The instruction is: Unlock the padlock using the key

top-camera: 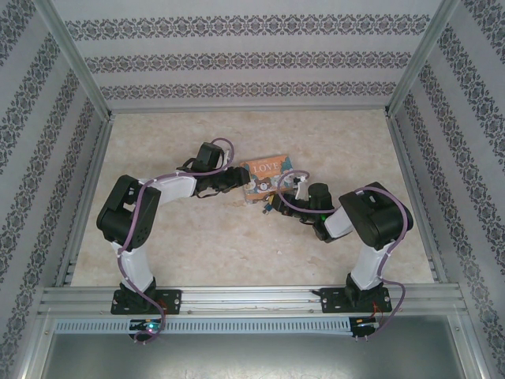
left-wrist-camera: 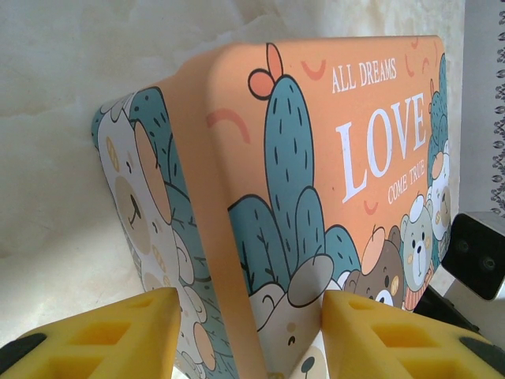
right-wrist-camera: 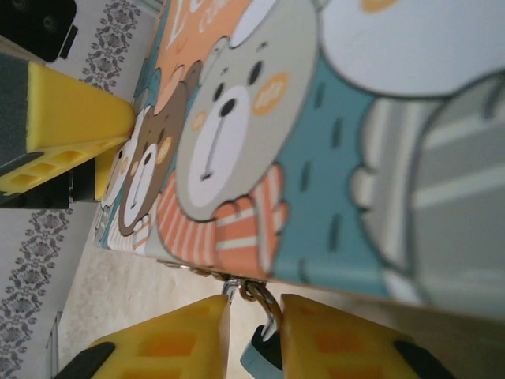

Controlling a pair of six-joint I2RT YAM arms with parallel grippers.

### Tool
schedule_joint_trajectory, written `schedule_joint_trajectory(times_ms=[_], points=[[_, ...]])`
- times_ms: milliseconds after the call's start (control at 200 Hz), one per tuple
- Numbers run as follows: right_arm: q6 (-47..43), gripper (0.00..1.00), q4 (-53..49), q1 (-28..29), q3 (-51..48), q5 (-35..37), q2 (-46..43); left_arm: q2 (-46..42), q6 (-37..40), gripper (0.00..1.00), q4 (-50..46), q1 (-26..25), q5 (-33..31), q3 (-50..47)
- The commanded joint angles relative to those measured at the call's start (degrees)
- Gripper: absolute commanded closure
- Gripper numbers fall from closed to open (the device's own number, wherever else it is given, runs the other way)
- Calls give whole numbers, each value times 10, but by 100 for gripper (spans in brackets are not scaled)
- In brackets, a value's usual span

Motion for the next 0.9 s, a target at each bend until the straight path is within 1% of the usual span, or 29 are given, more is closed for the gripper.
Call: schedule_joint_trajectory(times_ms=[0,70,155,350,470,740,859,894], points=[[4,82,26,0,-5,-12,5,5,-1,50,-29,0,-24,-14],[7,87,26,-2,-6,-10,5,4,-1,50,-29,0,-24,-14],[13,92,28,-3,-10,-6,3,2,-1,50,-30,0,-26,-16],[30,97,42,-8,-21,4,1,-3,-1,50,-30,0,-29,-21],[50,99,66,-12,-30,19,0,-9,-1,50,-29,0,-33,-29],[148,100,167,-13,-33,69,20,-16,-12,50,-12,0,-34,-52],[162,100,169,-13,-33,85,17,-17,-12,50,-10,0,-35,-56],[164,100,169,-13,-50,89,14,-19,-13,50,-8,0,-35,-57]])
